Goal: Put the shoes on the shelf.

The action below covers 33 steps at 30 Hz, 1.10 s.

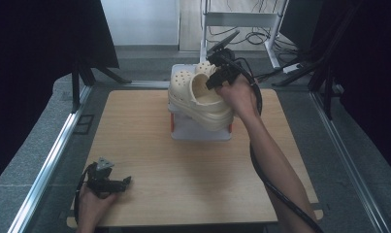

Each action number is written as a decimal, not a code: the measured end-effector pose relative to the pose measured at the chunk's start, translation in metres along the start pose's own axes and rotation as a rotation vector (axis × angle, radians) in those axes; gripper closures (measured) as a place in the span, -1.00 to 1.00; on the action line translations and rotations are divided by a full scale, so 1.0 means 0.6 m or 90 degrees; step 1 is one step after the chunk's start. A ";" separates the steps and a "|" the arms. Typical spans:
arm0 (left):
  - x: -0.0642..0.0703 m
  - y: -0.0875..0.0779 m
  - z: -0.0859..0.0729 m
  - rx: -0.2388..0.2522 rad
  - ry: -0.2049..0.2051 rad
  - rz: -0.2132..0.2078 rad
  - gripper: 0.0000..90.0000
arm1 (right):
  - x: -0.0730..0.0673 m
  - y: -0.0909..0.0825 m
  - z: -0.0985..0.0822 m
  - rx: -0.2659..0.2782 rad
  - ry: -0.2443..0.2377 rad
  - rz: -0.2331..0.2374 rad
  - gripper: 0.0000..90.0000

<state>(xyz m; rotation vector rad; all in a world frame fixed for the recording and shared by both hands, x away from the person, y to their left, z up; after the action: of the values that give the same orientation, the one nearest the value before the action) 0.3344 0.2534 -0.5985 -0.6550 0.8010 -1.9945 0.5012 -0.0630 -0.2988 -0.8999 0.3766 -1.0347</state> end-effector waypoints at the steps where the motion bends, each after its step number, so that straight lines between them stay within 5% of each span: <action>1: 0.000 0.000 0.000 0.000 0.001 0.000 -1.00 | 0.003 0.006 0.006 0.003 0.010 -0.006 0.60; 17: 0.001 0.000 0.000 -0.004 0.005 -0.006 -1.00 | 0.032 0.104 0.068 0.043 0.187 -0.071 0.60; 22: 0.001 0.000 0.000 -0.004 0.006 -0.007 -1.00 | 0.042 0.137 0.073 0.053 0.205 -0.102 0.60; 33: 0.001 0.001 0.001 -0.005 0.008 -0.009 -1.00 | 0.040 0.196 0.081 0.066 0.244 -0.106 0.60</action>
<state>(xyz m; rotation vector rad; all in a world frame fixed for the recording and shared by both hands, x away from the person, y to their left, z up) 0.3346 0.2524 -0.5984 -0.6551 0.8133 -2.0111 0.6124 -0.0371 -0.3593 -0.6453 0.5703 -1.3730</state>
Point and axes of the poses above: each handheld gripper's, and its own axes: y roughly forward along the jaws, z roughly out of its top, x roughly to its right, the point moved 10 cm from there along y, roughly forward along the jaws, and after that the axes turned 8 degrees about -z, right-handed, at the moved point
